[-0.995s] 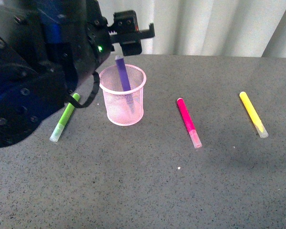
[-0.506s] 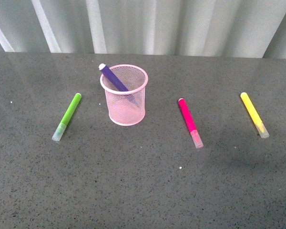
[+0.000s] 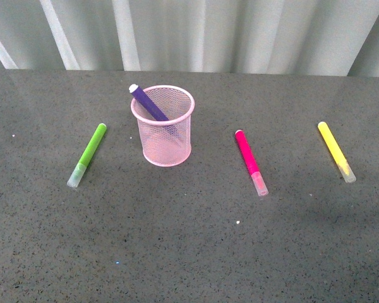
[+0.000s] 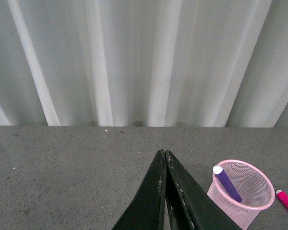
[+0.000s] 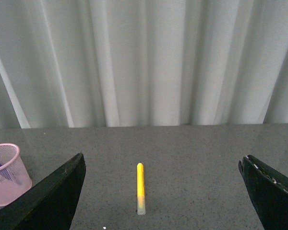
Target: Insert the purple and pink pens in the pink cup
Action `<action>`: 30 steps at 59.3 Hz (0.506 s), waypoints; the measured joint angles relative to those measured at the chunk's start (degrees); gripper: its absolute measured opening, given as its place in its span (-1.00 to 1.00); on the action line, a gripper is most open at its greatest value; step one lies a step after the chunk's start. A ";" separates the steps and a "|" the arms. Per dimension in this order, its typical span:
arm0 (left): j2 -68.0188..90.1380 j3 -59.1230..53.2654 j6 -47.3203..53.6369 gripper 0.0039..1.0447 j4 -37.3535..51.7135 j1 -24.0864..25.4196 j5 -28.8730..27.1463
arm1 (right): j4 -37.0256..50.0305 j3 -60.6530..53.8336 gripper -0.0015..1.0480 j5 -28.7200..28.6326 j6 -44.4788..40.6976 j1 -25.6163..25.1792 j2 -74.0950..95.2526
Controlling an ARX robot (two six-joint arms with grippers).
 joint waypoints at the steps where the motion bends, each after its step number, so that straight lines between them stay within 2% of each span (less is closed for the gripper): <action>1: -0.85 -0.57 0.35 -0.93 -0.20 0.31 0.37 | 0.00 0.00 0.86 0.00 0.00 0.00 0.00; 19: -13.11 -7.32 0.46 -0.93 -5.84 4.07 3.87 | 0.00 0.00 0.86 -0.02 0.00 0.00 0.00; 25: -16.98 -8.76 0.48 -0.93 -8.39 7.65 8.13 | 0.00 0.00 0.86 -0.02 0.00 0.00 0.00; 30: -17.92 -11.06 0.46 -0.93 -6.16 8.83 8.20 | 0.00 0.00 0.86 -0.02 0.00 0.00 0.00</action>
